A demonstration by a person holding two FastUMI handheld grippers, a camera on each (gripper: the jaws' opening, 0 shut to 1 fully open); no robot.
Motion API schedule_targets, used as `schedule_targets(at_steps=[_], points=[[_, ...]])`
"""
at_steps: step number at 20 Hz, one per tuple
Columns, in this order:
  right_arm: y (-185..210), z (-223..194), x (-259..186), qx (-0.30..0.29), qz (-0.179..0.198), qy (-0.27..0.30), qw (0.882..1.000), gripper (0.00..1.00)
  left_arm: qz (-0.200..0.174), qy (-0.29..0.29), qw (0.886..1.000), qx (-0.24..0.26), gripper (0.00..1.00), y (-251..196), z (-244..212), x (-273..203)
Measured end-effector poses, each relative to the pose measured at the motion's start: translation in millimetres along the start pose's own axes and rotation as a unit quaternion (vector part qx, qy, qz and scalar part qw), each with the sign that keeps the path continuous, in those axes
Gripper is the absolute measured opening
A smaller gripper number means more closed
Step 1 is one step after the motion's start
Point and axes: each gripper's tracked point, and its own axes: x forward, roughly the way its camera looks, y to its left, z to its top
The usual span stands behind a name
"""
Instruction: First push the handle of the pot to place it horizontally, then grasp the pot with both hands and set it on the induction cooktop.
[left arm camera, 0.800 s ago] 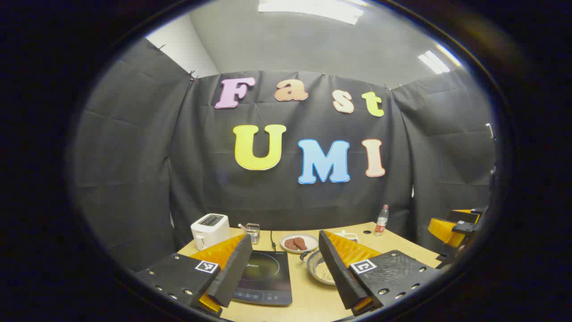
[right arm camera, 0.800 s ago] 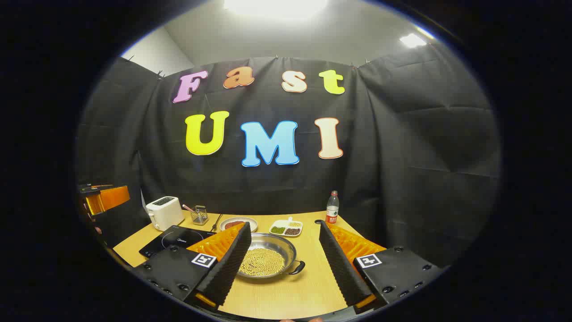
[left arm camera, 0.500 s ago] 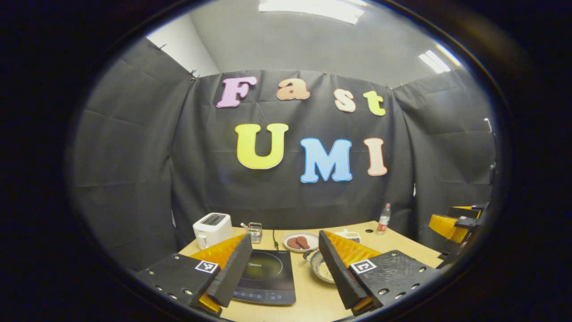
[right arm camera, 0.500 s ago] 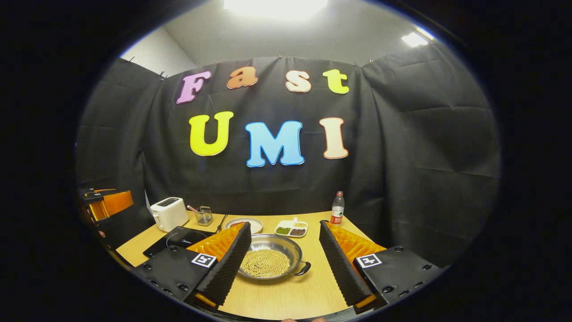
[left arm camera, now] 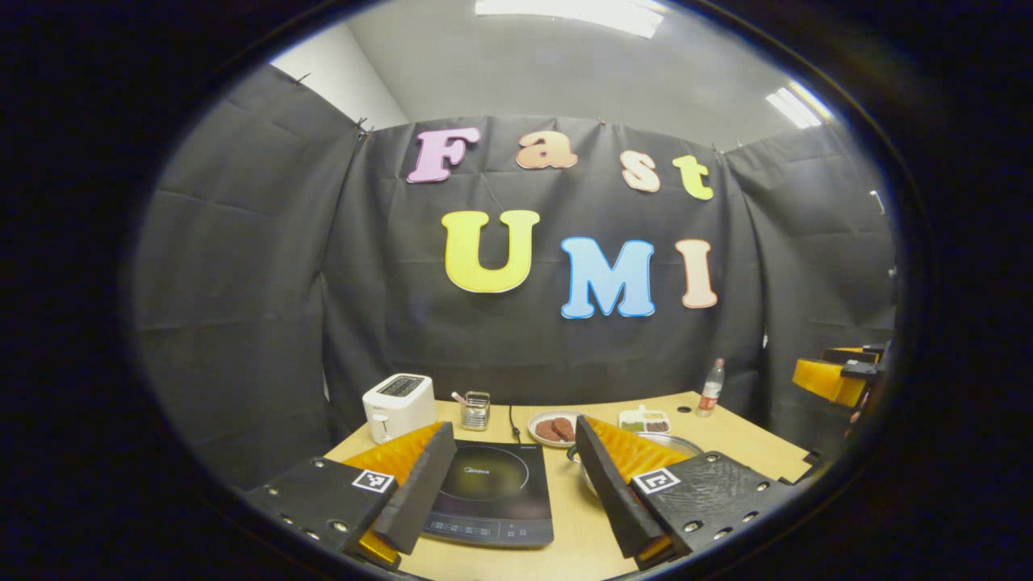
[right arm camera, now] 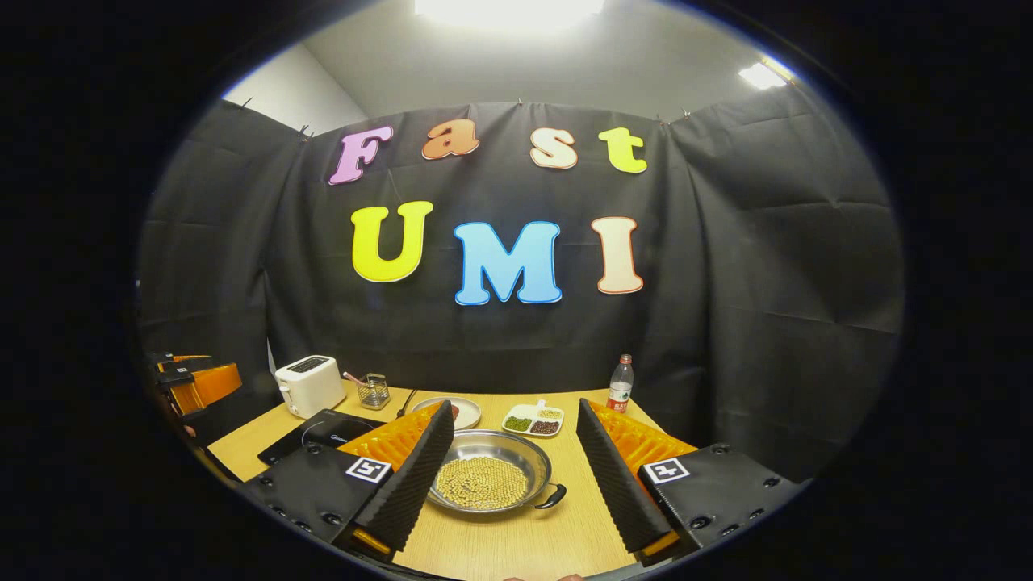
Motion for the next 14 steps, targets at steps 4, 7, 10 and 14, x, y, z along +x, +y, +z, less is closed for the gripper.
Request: schedule_targets(at_steps=[4, 7, 10, 14], points=[[18.4, -11.6, 8.5, -0.024, 0.036, 0.027, 0.999, 0.98, -0.005, 0.007, 1.0, -0.011, 0.89, -5.8, -1.2, 3.0], [26.6, -16.7, 14.5, -0.016, 0.057, 0.054, 0.997, 0.97, -0.018, 0.001, 1.0, -0.014, 0.89, -16.3, 5.8, 8.3], [33.9, -18.2, 21.7, -0.013, 0.077, 0.072, 0.994, 0.9, -0.027, -0.003, 1.0, -0.007, 0.89, -20.3, 8.5, 12.1], [36.9, -29.9, 28.9, -0.037, 0.09, 0.105, 0.99, 0.38, -0.033, -0.002, 0.999, 0.0, 0.91, -19.3, 5.1, 12.1]])
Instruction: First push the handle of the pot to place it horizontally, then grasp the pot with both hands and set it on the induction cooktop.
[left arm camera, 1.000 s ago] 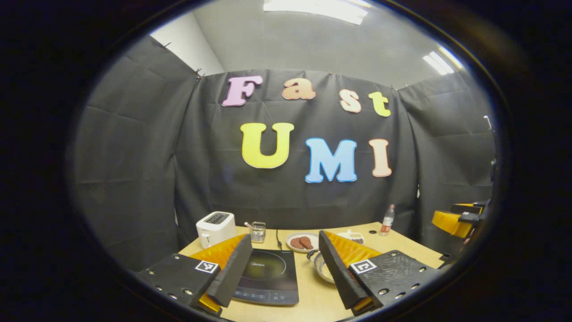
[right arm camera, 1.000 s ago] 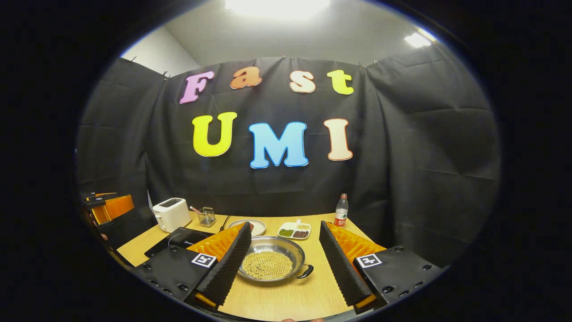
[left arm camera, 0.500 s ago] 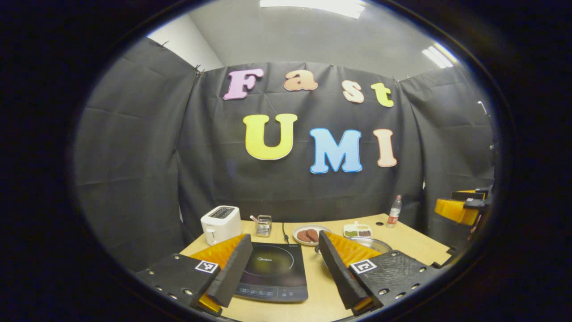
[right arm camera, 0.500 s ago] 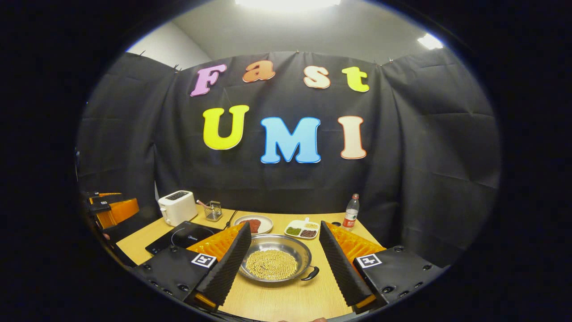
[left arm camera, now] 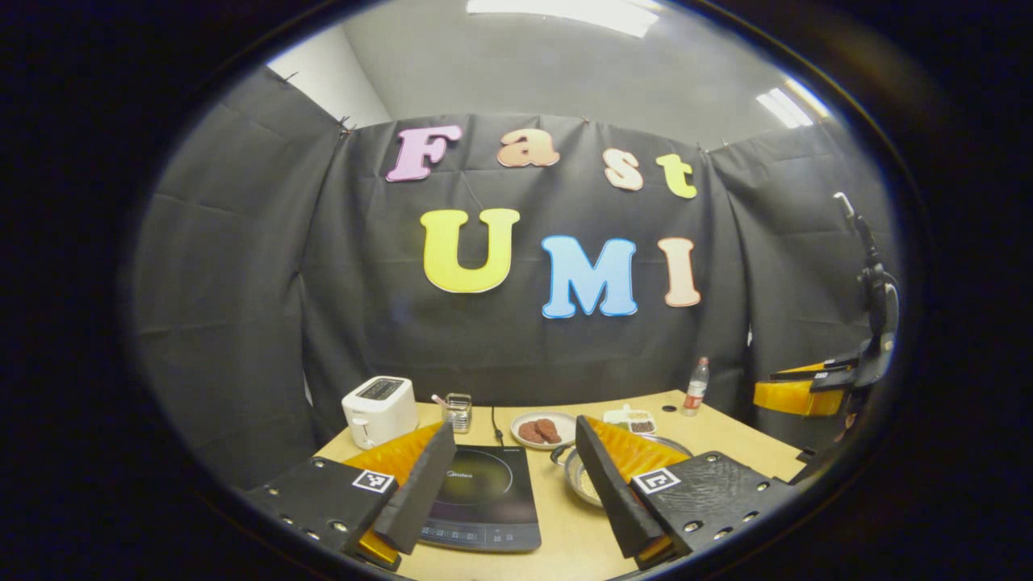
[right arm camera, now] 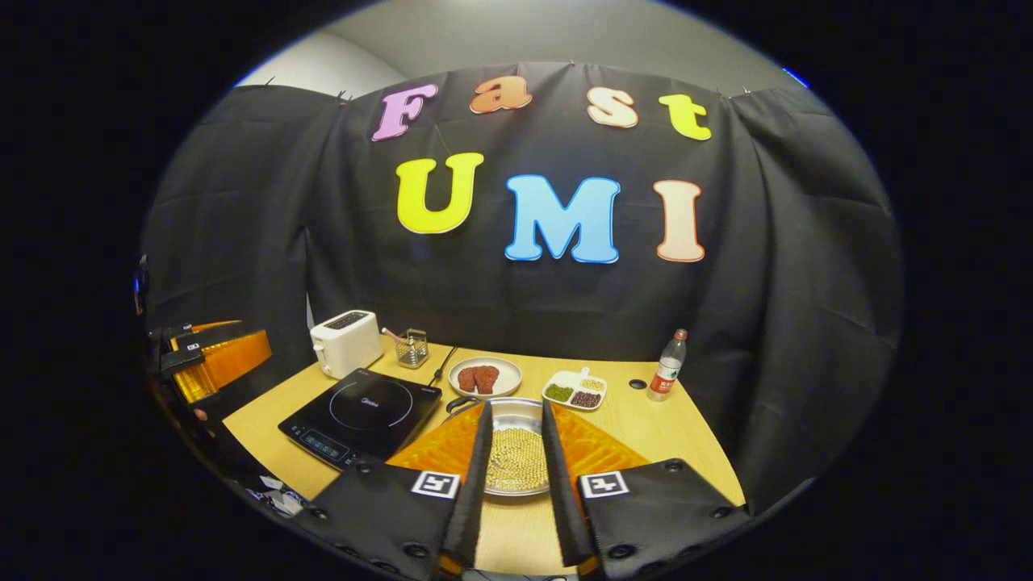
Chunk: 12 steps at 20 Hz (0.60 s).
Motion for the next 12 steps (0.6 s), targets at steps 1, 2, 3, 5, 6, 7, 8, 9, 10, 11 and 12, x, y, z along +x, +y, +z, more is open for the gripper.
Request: schedule_targets(at_steps=[1, 2, 3, 5, 6, 7, 8, 9, 10, 11, 12], points=[[1.5, -1.1, 0.2, 0.001, 0.002, 0.009, 1.0, 0.28, -0.001, 0.001, 1.0, -0.002, 0.91, 1.2, -0.9, -0.5], [7.6, -3.5, 1.7, 0.001, 0.015, 0.02, 1.0, 0.14, -0.003, 0.003, 1.0, -0.006, 0.9, 1.3, -3.4, -2.0], [15.7, -9.4, 2.7, -0.005, 0.027, 0.033, 0.999, 0.1, -0.004, 0.002, 1.0, -0.01, 0.89, 3.6, -3.1, -3.2], [19.4, -15.0, 18.5, -0.025, 0.035, 0.048, 0.998, 0.11, -0.003, 0.003, 1.0, -0.014, 0.89, 8.7, -5.9, -2.1], [26.4, -15.7, 11.3, -0.032, 0.056, 0.056, 0.996, 0.02, -0.001, 0.009, 1.0, -0.014, 0.89, 11.3, -10.6, -1.9], [32.1, -21.1, 13.5, -0.036, 0.069, 0.067, 0.995, 0.02, 0.003, 0.017, 1.0, -0.01, 0.91, 14.4, -16.0, -2.8], [37.8, -28.4, 15.1, -0.038, 0.084, 0.08, 0.993, 0.02, 0.009, 0.021, 1.0, -0.006, 0.91, 18.5, -18.7, -2.9], [40.4, -34.6, 16.3, -0.04, 0.097, 0.098, 0.99, 0.02, 0.015, 0.023, 1.0, -0.002, 0.89, 20.9, -17.8, -2.6], [42.9, -40.5, 14.3, -0.046, 0.11, 0.115, 0.986, 0.02, 0.021, 0.022, 1.0, 0.001, 0.89, 23.0, -17.4, -1.7], [46.2, -44.3, 18.0, -0.057, 0.121, 0.129, 0.983, 0.01, 0.026, 0.023, 0.999, 0.003, 0.89, 24.1, -17.4, -2.2], [47.3, -51.5, 18.3, -0.066, 0.132, 0.141, 0.979, 0.02, 0.031, 0.025, 0.999, 0.003, 0.89, 24.3, -17.7, -0.3]])
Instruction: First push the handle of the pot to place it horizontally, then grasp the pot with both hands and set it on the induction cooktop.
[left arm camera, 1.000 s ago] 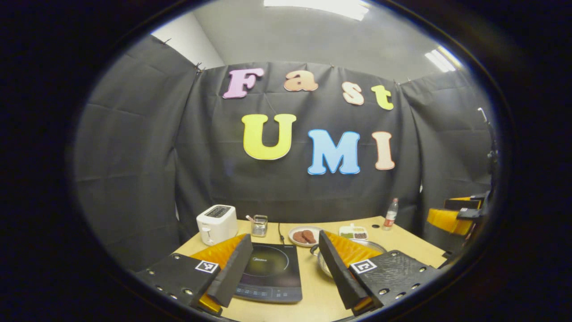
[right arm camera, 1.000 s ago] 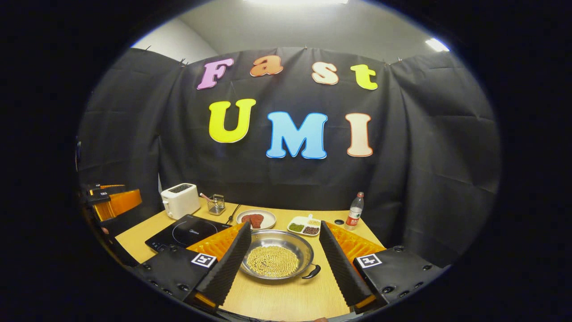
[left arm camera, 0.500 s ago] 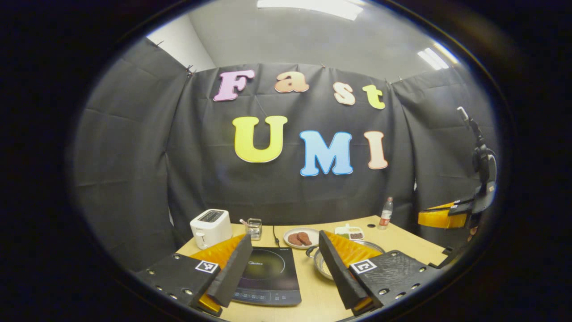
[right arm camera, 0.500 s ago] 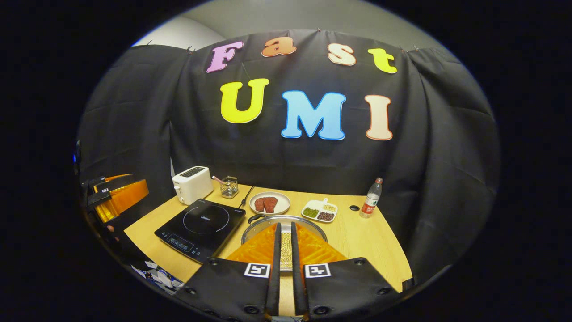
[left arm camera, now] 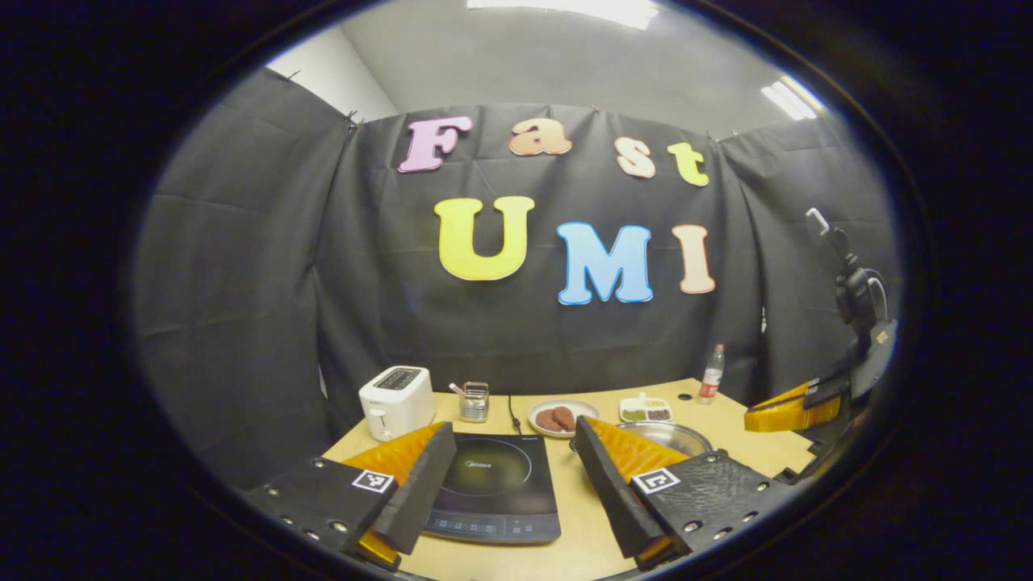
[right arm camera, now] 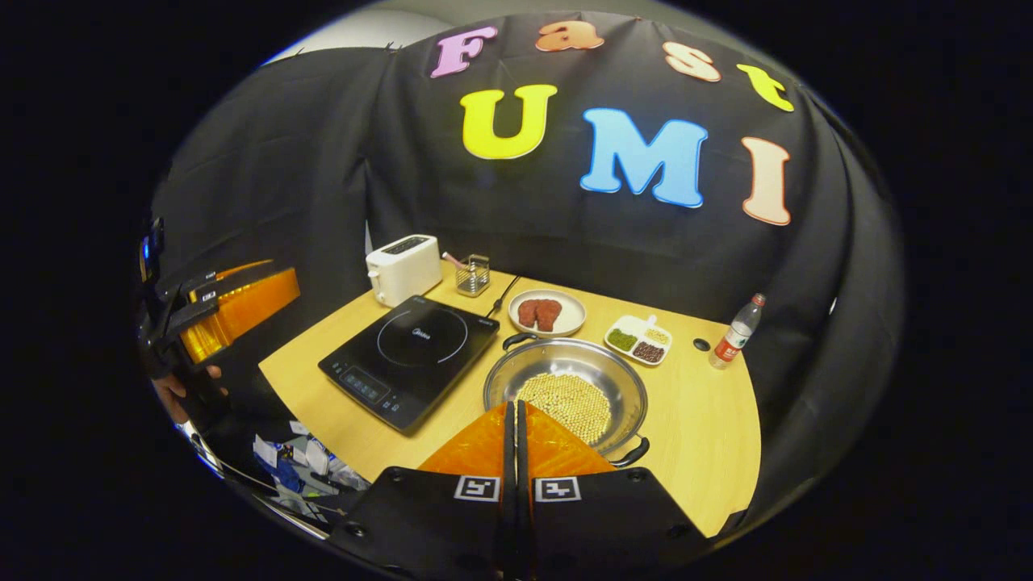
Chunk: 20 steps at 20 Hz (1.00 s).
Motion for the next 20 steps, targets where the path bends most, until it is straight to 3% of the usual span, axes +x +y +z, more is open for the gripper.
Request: schedule_targets(at_steps=[8, 15, 20], points=[[-9.2, -80.2, 31.3, -0.016, 0.082, 0.126, 0.989, 0.02, 0.048, 0.032, 0.998, -0.016, 0.91, -14.1, -10.8, 26.0], [-58.5, -136.3, 64.7, -0.035, 0.098, 0.201, 0.974, 0.01, 0.102, 0.077, 0.991, -0.031, 0.91, -29.6, -37.4, 29.5], [-84.7, -159.6, 88.6, -0.014, 0.111, 0.235, 0.966, 0.02, 0.136, 0.109, 0.984, -0.02, 0.89, -37.5, -52.3, 27.1]])
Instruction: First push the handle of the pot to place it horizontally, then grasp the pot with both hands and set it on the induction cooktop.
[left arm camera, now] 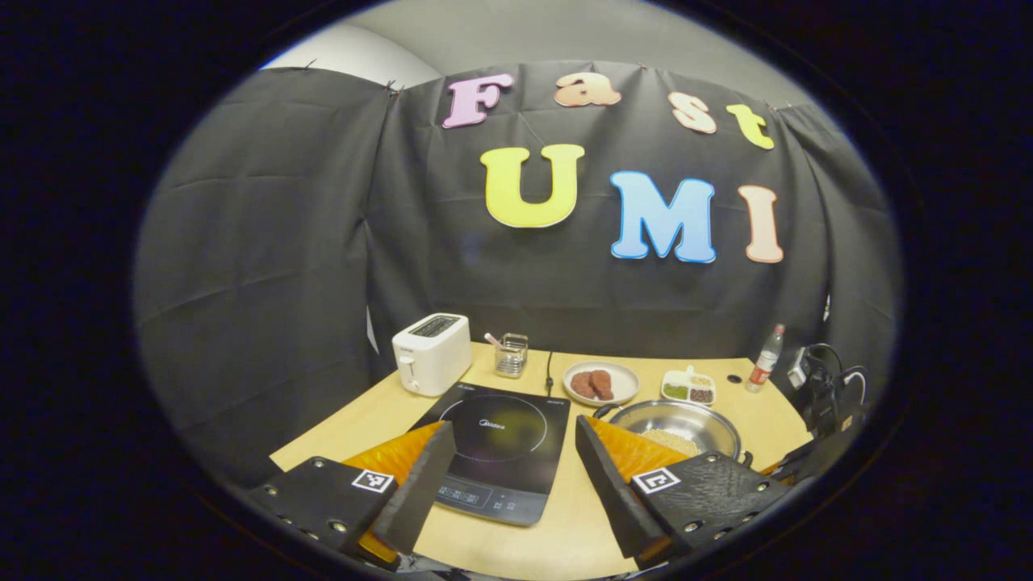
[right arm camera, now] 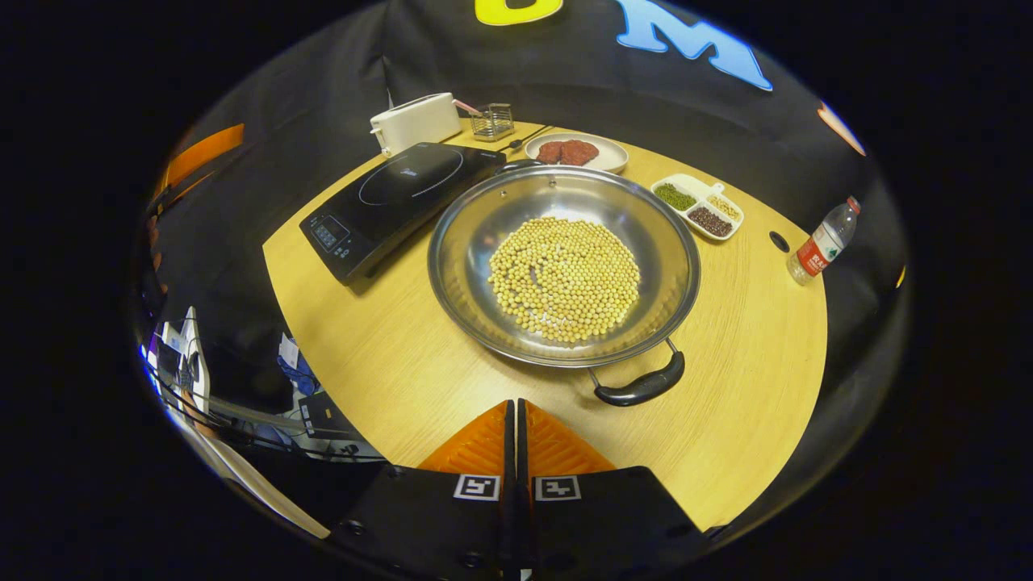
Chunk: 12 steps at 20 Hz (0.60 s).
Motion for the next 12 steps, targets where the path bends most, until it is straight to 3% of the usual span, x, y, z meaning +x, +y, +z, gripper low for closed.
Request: schedule_targets(at_steps=[7, 12], points=[[-26.2, -0.8, 28.6, 0.02, 0.018, 0.03, 0.999, 0.02, 0.049, 0.032, 0.998, -0.025, 0.91, 0.9, -19.8, -6.4], [-30.1, 0.0, 34.2, 0.008, 0.026, 0.031, 0.999, 0.02, 0.059, 0.041, 0.997, -0.01, 0.91, -9.2, -21.5, -11.4]])
